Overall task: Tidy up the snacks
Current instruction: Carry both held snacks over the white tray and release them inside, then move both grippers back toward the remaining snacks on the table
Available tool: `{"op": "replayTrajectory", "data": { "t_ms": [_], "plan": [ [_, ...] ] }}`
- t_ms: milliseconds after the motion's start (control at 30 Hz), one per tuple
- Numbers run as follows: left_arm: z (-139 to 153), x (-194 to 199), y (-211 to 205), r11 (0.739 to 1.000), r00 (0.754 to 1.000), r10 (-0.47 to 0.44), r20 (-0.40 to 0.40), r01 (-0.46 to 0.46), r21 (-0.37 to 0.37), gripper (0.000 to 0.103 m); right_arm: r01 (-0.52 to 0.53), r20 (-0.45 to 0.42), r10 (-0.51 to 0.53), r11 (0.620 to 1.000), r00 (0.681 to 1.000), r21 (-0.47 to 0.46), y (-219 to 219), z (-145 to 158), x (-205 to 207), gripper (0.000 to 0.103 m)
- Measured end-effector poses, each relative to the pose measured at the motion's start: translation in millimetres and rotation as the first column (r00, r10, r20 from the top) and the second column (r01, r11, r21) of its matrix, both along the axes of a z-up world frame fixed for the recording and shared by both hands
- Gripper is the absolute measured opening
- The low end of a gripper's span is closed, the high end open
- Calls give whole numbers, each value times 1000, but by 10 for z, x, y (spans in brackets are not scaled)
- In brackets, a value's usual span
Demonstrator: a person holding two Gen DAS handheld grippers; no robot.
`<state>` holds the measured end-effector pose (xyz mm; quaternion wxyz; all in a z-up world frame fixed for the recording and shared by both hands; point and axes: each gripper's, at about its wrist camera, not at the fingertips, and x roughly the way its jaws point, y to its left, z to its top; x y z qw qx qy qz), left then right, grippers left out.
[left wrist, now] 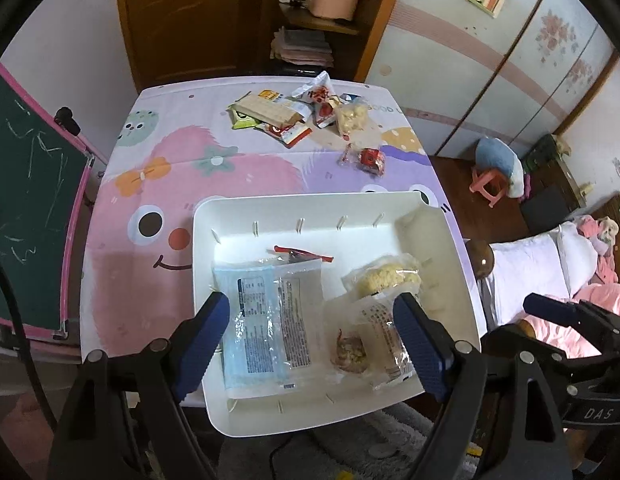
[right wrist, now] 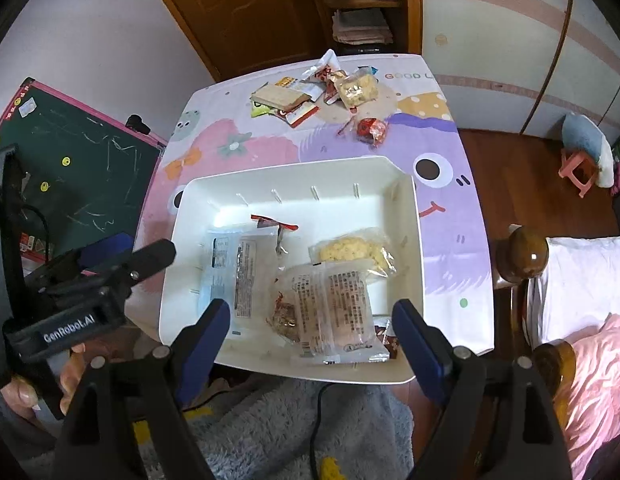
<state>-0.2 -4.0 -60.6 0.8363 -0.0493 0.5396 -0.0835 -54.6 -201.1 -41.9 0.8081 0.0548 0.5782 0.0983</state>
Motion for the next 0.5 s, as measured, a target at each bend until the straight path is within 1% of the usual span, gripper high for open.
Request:
{"op": "replayTrajectory", "data": {
  "t_ms": [500],
  "plan": [
    [23,125,-81,1000,1000,-9,-4,9,17,83,2,-5,-2,1000,1000,8,-41,-50,77,84]
  ]
}}
